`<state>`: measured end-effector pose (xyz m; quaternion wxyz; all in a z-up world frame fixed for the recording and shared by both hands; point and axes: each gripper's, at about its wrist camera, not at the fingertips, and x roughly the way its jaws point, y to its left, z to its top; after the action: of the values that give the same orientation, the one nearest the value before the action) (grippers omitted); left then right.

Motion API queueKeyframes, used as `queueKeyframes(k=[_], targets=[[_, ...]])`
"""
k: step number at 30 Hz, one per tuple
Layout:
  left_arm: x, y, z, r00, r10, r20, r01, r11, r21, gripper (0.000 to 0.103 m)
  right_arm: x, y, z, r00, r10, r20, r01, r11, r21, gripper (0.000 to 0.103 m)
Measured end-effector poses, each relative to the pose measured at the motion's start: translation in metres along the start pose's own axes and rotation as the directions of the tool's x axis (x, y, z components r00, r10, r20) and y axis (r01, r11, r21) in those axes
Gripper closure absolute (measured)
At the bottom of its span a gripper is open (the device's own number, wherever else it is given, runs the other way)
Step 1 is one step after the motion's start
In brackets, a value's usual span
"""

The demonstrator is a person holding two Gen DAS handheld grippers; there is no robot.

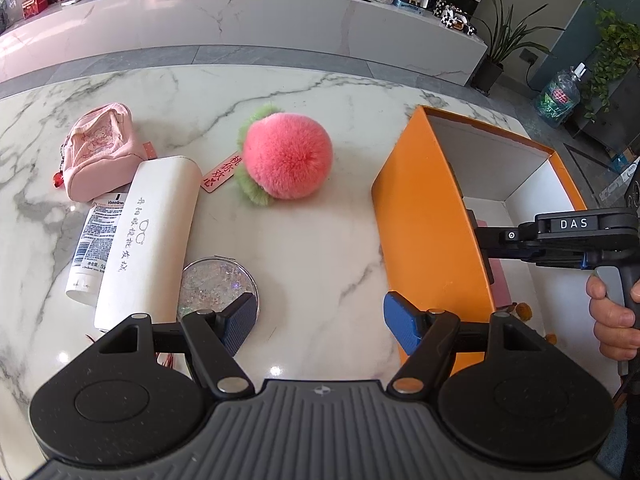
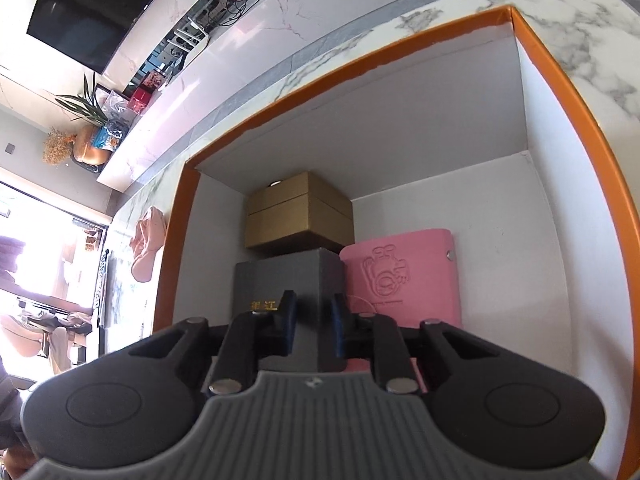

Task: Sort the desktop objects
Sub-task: 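Withdraw both tools from the box back over the table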

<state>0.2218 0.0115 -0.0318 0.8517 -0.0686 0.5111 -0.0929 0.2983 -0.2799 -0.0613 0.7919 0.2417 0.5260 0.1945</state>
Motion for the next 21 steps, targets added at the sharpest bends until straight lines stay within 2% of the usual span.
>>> queueKeyframes(k=[2, 6, 8, 12, 21], targets=[[-0.001, 0.000, 0.000, 1.000, -0.002, 0.000, 0.002, 1.000, 0.003, 0.020, -0.005, 0.004, -0.004, 0.999, -0.041, 0.009, 0.041, 0.999, -0.035, 0.077], [-0.001, 0.003, -0.001, 1.000, 0.001, -0.003, -0.001, 1.000, -0.010, 0.022, -0.019, 0.022, -0.019, 0.994, -0.110, 0.022, 0.112, 0.977, -0.180, 0.073], [-0.001, 0.006, -0.002, 1.000, -0.003, -0.010, 0.003, 1.000, -0.022, 0.025, -0.018, 0.033, -0.030, 0.991, -0.131, -0.001, 0.126, 0.957, -0.260, 0.068], [-0.005, 0.009, -0.004, 0.999, -0.036, -0.014, 0.035, 0.999, -0.039, 0.034, 0.000, 0.053, -0.047, 0.970, -0.244, 0.000, 0.223, 0.888, -0.401, 0.068], [-0.029, 0.024, -0.010, 0.999, 0.028, 0.045, -0.025, 0.998, -0.065, 0.034, 0.009, 0.048, -0.046, 0.974, -0.222, 0.041, 0.222, 0.910, -0.351, 0.069]])
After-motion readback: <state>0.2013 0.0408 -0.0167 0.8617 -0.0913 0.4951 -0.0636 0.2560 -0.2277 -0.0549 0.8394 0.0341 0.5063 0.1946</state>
